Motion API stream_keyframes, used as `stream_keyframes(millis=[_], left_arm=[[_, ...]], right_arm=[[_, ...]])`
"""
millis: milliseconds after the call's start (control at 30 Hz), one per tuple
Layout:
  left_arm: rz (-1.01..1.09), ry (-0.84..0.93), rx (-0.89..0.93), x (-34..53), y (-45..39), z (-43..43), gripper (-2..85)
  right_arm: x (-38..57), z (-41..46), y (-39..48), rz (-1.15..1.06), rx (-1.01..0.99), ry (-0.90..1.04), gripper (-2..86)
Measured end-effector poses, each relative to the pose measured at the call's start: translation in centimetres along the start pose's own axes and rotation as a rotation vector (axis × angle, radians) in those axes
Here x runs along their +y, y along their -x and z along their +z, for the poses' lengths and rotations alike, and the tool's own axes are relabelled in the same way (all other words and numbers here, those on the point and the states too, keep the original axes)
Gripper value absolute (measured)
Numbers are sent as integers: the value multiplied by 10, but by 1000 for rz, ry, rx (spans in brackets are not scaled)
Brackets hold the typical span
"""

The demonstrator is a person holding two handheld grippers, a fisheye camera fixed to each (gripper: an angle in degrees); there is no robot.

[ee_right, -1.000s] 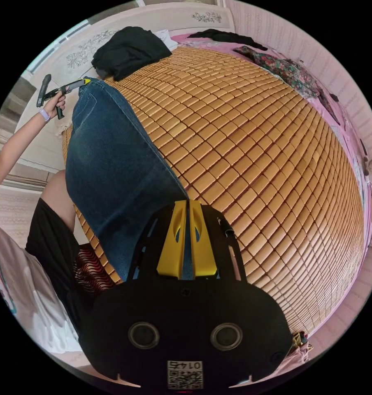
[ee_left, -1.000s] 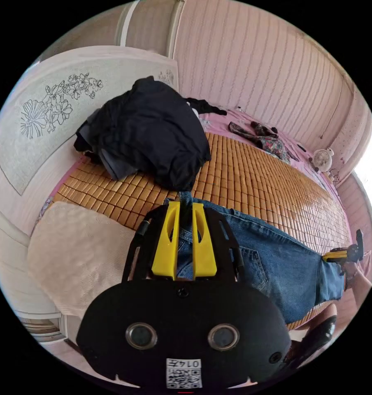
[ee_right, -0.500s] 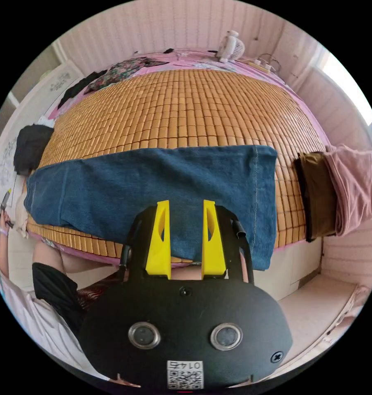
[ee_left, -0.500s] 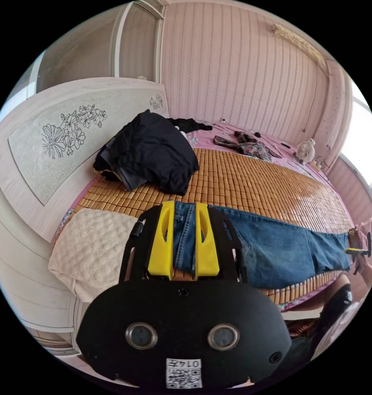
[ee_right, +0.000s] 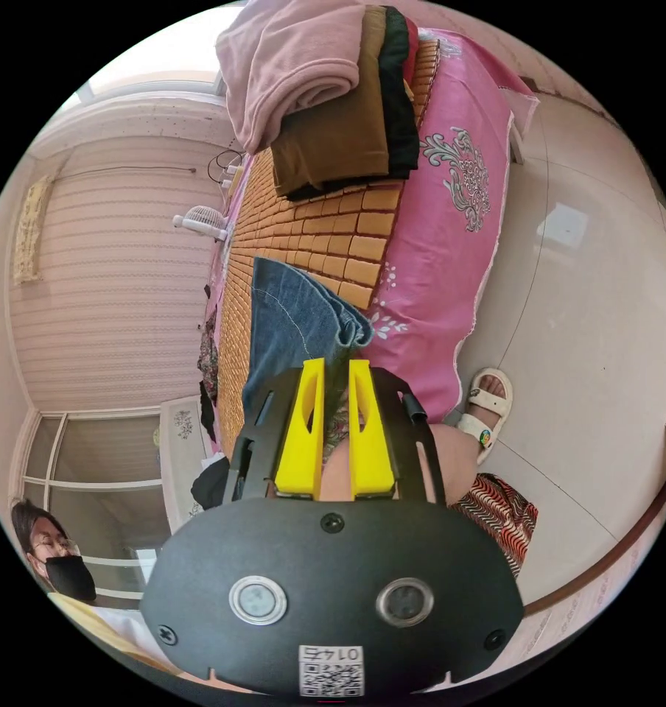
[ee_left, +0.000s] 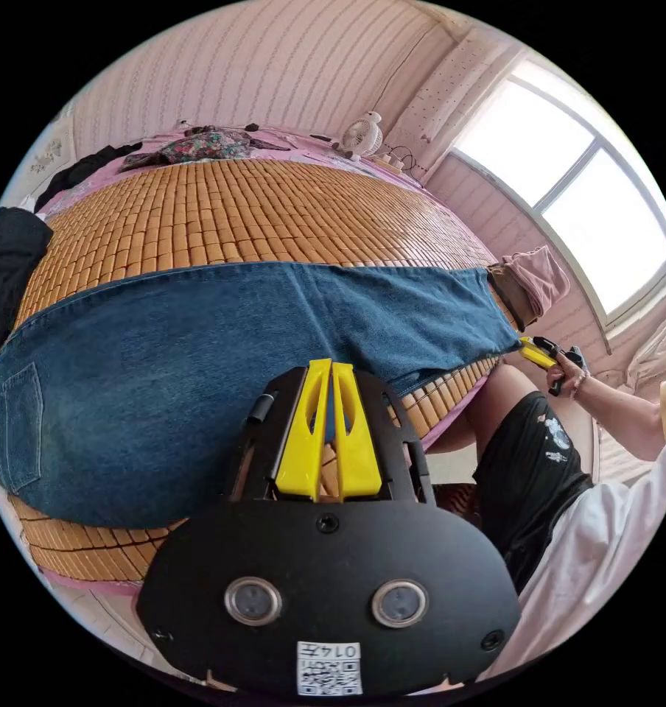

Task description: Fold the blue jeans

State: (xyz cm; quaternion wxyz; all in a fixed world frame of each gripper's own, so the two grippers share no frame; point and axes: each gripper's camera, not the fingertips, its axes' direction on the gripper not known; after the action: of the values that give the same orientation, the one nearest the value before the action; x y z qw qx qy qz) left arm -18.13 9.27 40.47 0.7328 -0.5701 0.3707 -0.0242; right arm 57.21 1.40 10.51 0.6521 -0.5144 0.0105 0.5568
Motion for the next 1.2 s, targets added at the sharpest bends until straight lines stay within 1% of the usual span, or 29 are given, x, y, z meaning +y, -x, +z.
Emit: stream_keyframes(millis=[67,100,133,167,200,233,267,300,333,400,467,500,533,567,633,667,700,733,767,800,833,867,900,933,967,1000,1033,1067,1200], left_arm=[[31,59,-32,-4,-10,22,-7],[61,65,-41,-4,-14,28,-7],[71,67,-37,-3,-16,30,-7],[77,83,-15,-3,-16,36,-7],[74,104,11,-3,-17,42,-7],[78,115,20,-3,-18,45,-7],[93,130,31,-3,-22,50,-7],[100,137,33,-3,-27,57,-7],[105,139,32,-3,-29,60,-7],[112,135,42,-1,-38,73,-7],[105,132,34,1,-44,80,-7],[103,140,29,3,-48,84,-7],[104,146,26,3,-51,86,-7],[113,153,18,4,-58,90,-7],[130,126,5,5,-69,94,-7],[144,101,2,6,-78,97,-7],[158,97,-1,6,-87,104,-7],[169,105,-5,6,-91,109,-7],[208,148,-24,7,-101,122,-7],[247,171,-67,10,-111,133,-7],[268,156,-88,12,-116,135,-7],[305,161,-121,15,-124,140,-7],[323,167,-139,16,-130,146,-7],[329,170,-145,17,-132,148,-7],[341,172,-153,18,-137,153,-7],[352,169,-159,20,-140,158,-7],[354,165,-161,21,-142,160,-7],[352,152,-167,24,-145,164,-7],[347,97,-201,35,-157,177,-7]], right_arm=[[3,-5,20,-40,-153,-4,54],[5,-8,49,-139,-255,13,44],[8,-13,86,-283,-264,29,33],[11,-17,104,-362,-233,30,28],[18,-23,128,-481,-123,4,18],[22,-25,135,-519,-2,-22,17],[22,-22,132,-524,48,-12,17],[21,-8,119,-507,172,31,17],[20,16,100,-438,351,110,16],[26,53,80,-337,525,264,16],[46,69,99,-427,627,220,15],[60,81,120,-506,727,194,15],[72,97,142,-590,835,207,12],[79,105,154,-636,891,213,11],[112,142,208,-865,1066,196,6],[122,153,223,-927,1083,183,4],[143,176,252,-1052,1073,179,2],[166,204,281,-1195,1001,245,-1],[178,219,294,-1268,978,289,-2],[197,249,319,-1378,1009,345,-5],[214,274,341,-1465,1065,328,-5],[222,285,351,-1505,1071,316,-5],[233,303,373,-1552,1016,306,-5],[241,320,394,-1554,888,368,-5],[244,330,403,-1543,812,430,-5],[252,352,422,-1526,664,555,-5],[264,374,440,-1541,553,629,-5],[272,387,448,-1561,535,651,-5],[334,487,492,-1785,679,789,-5]])
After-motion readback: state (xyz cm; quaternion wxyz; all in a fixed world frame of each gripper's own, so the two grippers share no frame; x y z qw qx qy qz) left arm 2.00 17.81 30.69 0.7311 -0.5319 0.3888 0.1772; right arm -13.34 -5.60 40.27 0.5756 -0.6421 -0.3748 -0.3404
